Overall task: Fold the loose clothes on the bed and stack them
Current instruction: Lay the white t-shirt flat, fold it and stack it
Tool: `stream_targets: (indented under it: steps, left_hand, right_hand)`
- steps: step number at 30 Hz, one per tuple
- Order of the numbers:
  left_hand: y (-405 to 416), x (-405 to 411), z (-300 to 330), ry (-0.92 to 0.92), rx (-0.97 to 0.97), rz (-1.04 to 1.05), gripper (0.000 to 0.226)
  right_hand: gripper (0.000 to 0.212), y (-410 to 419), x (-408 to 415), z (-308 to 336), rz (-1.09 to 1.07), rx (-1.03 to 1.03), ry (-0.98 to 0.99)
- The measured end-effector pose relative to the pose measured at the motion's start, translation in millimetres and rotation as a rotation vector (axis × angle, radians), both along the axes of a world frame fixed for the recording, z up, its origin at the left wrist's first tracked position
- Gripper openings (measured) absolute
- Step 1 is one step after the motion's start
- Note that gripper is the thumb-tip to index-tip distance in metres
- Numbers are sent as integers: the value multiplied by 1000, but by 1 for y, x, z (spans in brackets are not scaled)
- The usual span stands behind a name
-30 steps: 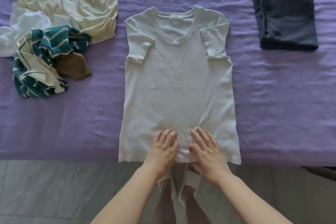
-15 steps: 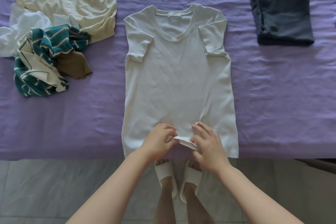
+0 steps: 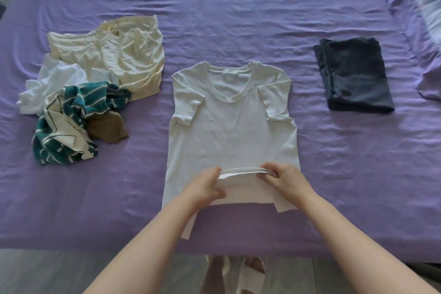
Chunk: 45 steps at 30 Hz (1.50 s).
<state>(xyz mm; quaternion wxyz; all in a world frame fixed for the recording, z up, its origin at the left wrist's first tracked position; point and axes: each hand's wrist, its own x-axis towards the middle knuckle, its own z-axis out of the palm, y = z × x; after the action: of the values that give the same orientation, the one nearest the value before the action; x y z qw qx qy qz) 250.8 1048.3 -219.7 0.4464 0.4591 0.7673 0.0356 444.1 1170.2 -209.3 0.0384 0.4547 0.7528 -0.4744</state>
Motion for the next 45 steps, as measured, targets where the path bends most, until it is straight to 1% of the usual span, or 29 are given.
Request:
stream_targets:
  steps: [3,6,8,12,15,18,20,22,24,26,27,29,30,31,32,33,35,36,38,40,42,43,45]
  left_hand:
    - [14,-30,3,60,-93,-74,16]
    - [31,-66,8,80,-139,-96,18]
    - [50,-90,13,68,-119,-51,18]
    - [92,-135,23,-122,-82,167,10]
    - [121,-165,20,-143,-87,232,13]
    - [143,-179,9,-206,-89,287,13]
    - [152,-182,3,-329,-34,314,17]
    - [161,-183,-1,-441,64,369,17]
    - [171,-186,-3,-461,140,435,12]
    - [180,-192,-6,-413,194,484,14]
    - [183,-194,-9,-330,219,478,14]
    - [184,-192,-12,-56,303,384,12]
    - [181,-187,-14,74,382,330,12]
    - [176,-181,-16,162,467,289,13]
    - [169,-173,-17,192,518,252,13]
    - [161,-166,-18,167,519,207,15]
    - [143,-153,-25,94,429,54,22]
    - [135,-147,-30,111,377,-46,29]
    - [123,-141,-39,224,287,-190,50]
    - [122,-138,-43,302,214,-248,60]
    - [127,-140,-43,296,182,-235,55]
    - [130,-141,-40,260,188,-194,45]
    - [138,-147,-33,151,241,-23,17]
  right_hand:
    - [10,29,-13,5,-6,1,-33]
    - [12,57,-32,7,-25,2,-60]
    - [14,74,-48,8,-64,21,-62]
    - [17,108,-79,10,-154,82,-94]
    - [23,135,-100,10,-241,20,-84]
    - [24,157,-114,5,-217,143,-154]
    - [21,166,-119,2,-216,192,-187]
    - [17,173,-122,-2,-236,213,-199]
    - [14,182,-124,-5,-266,232,-176]
    - [11,192,-125,-8,-289,249,-155]
    - [9,196,-126,-10,-293,250,-154]
    - [10,202,-125,-16,-295,233,-162]
    - [13,203,-124,-19,-301,213,-157]
    - [17,202,-123,-23,-313,191,-145]
    - [19,201,-121,-25,-323,174,-131]
    - [19,199,-119,-27,-325,168,-120]
    - [17,196,-114,-30,-320,173,-107]
    - [16,195,-113,-31,-324,176,-98]
    - [18,195,-110,-31,-329,170,-84]
    - [30,196,-108,-33,-289,145,-83]
    - [42,195,-106,-36,-239,136,-79]
    - [43,194,-105,-38,-234,154,-72]
    - [34,196,-101,-40,-276,208,-55]
